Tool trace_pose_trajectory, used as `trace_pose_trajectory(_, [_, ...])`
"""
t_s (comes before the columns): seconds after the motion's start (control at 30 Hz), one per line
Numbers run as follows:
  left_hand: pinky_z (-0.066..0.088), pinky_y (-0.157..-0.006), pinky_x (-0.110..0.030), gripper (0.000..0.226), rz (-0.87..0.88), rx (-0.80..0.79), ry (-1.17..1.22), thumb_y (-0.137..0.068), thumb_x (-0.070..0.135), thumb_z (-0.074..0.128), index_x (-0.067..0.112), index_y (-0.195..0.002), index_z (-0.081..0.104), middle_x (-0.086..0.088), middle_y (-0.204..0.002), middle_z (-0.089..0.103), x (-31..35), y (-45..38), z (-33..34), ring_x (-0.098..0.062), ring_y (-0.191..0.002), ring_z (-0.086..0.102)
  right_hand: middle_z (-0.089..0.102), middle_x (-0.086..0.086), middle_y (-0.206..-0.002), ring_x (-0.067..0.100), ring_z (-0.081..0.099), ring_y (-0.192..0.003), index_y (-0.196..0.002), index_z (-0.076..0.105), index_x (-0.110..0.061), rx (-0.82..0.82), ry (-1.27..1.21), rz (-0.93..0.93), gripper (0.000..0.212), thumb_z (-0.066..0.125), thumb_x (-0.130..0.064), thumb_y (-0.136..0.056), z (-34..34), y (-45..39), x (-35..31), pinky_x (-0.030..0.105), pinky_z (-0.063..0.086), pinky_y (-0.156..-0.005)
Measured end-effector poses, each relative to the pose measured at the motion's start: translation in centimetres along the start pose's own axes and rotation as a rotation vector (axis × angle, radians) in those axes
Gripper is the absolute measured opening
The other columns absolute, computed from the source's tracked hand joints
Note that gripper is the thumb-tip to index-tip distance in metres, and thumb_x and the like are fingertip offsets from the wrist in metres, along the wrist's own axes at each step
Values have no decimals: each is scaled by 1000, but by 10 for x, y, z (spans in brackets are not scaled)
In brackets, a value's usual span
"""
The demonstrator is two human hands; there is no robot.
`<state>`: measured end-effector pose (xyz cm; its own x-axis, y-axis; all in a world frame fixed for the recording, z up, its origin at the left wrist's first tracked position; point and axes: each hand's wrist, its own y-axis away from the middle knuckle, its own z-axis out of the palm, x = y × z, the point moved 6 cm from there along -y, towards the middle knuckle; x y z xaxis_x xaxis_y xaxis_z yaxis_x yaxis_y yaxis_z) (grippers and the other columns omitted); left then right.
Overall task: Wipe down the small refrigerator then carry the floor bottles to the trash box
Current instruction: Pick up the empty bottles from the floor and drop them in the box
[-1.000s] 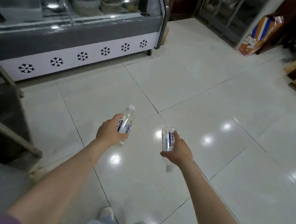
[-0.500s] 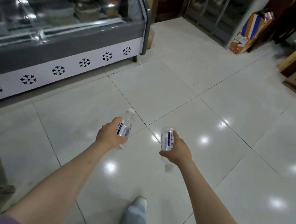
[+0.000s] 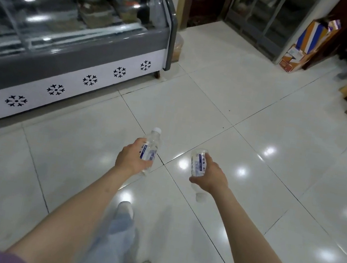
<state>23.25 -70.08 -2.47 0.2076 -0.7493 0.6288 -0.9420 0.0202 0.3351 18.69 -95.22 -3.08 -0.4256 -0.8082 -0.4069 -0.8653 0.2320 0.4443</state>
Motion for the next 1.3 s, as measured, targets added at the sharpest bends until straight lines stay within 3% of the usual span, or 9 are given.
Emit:
trace_pose_trajectory(0.7, [44, -85, -30, 68, 149, -124, -111, -71, 29, 73, 26, -132, 43, -8, -117, 60, 125, -294, -28, -28, -107, 56, 48, 6, -125, 24, 52, -112, -149, 10, -26, 65, -75, 154, 103, 75, -36, -70, -112, -245, -61, 32, 44, -87])
trace_pose_trajectory(1.3, [43, -83, -33, 68, 62, -43, -85, -73, 34, 72, 25, -133, 40, -8, -112, 59, 281, -478, 47, -29, -102, 56, 48, 7, -128, 24, 51, -112, -149, 11, -24, 1, 14, 68, 104, 76, -33, -68, -265, -478, -2, 34, 46, -87])
